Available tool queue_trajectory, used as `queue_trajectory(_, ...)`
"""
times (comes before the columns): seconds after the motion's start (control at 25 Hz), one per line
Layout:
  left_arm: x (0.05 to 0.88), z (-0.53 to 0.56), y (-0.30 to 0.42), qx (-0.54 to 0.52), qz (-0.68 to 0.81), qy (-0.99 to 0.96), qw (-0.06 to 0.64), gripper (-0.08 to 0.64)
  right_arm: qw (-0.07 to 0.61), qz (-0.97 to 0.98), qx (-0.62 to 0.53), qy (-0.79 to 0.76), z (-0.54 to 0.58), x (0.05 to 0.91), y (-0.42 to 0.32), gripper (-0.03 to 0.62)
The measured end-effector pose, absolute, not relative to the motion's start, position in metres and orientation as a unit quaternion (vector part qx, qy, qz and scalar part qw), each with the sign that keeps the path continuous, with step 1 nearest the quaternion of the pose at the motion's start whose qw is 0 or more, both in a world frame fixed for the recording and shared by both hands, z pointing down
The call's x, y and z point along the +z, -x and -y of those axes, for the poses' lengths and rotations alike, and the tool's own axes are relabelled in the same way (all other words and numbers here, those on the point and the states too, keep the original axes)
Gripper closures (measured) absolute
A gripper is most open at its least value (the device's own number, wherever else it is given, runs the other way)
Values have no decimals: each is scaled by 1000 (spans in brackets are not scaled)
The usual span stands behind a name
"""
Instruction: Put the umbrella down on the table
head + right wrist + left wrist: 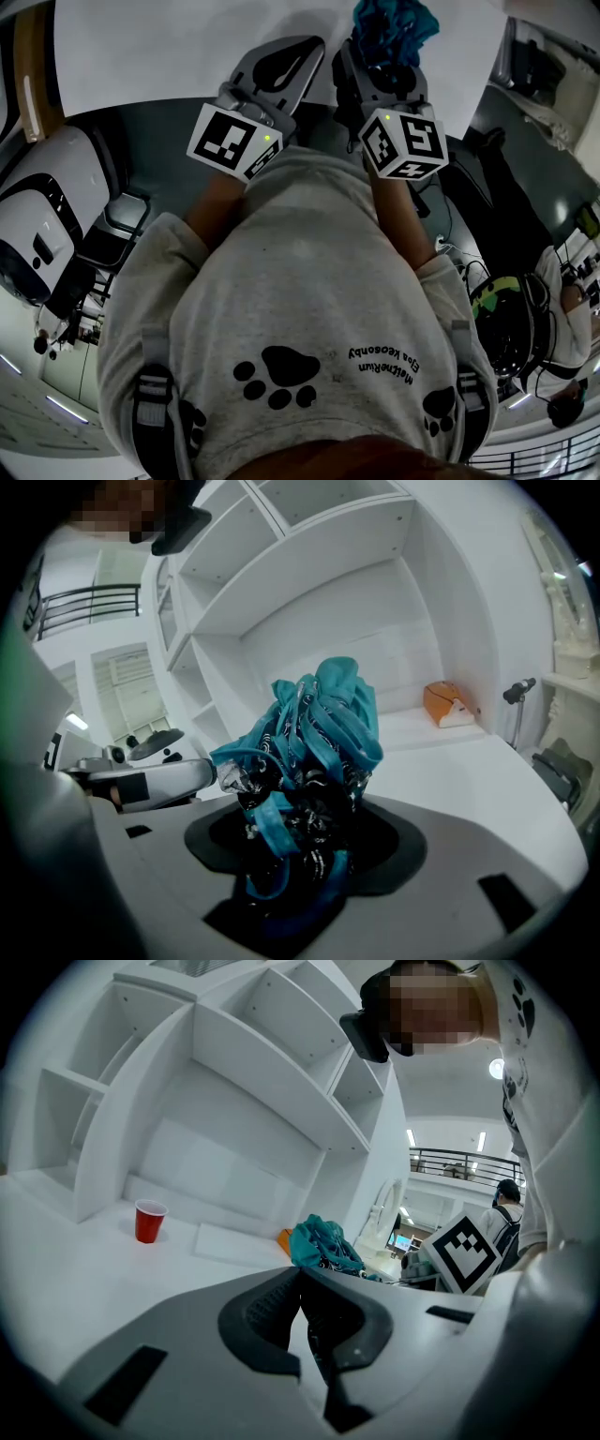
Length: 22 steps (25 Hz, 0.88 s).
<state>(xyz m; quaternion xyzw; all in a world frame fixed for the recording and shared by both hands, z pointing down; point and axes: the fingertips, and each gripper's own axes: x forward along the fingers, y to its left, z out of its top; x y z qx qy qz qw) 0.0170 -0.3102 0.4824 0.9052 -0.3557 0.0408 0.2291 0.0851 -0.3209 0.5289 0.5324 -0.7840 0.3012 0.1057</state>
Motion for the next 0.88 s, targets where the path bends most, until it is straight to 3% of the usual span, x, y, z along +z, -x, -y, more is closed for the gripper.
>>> queue_trajectory(0.88, 532, 334, -33, 87, 345, -891, 281, 543, 163, 742, 378, -528, 353, 582, -94, 313)
